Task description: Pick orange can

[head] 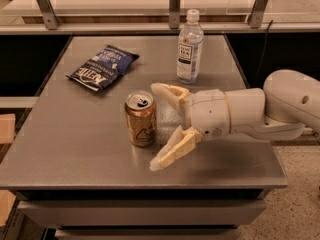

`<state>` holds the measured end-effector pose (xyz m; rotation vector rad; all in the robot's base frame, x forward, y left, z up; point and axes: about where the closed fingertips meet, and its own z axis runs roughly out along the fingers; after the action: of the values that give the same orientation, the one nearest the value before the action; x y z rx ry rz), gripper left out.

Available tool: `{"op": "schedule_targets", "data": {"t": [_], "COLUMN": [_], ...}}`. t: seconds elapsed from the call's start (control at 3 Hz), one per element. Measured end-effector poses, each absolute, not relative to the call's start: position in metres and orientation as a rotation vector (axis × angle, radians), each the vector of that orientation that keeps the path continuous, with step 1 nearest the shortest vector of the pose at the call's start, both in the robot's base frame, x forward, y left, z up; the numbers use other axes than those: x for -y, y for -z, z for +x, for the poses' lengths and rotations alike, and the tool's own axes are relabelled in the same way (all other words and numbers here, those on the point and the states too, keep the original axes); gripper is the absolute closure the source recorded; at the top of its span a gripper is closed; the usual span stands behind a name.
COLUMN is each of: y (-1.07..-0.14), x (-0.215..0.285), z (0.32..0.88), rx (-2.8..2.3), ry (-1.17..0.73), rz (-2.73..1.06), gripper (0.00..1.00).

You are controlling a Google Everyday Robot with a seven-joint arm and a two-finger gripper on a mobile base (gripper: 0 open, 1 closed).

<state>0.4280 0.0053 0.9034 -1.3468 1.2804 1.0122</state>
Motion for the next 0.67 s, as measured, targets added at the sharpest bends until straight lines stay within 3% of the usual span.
{"op": "schedule_targets", "data": {"t": [0.67], "y": [-0.8921], "x": [-0.0234], "z": [0.4486], "rx": [-1.229], "ry": [-1.057], "rz": [-1.339], "gripper": [0.00]}}
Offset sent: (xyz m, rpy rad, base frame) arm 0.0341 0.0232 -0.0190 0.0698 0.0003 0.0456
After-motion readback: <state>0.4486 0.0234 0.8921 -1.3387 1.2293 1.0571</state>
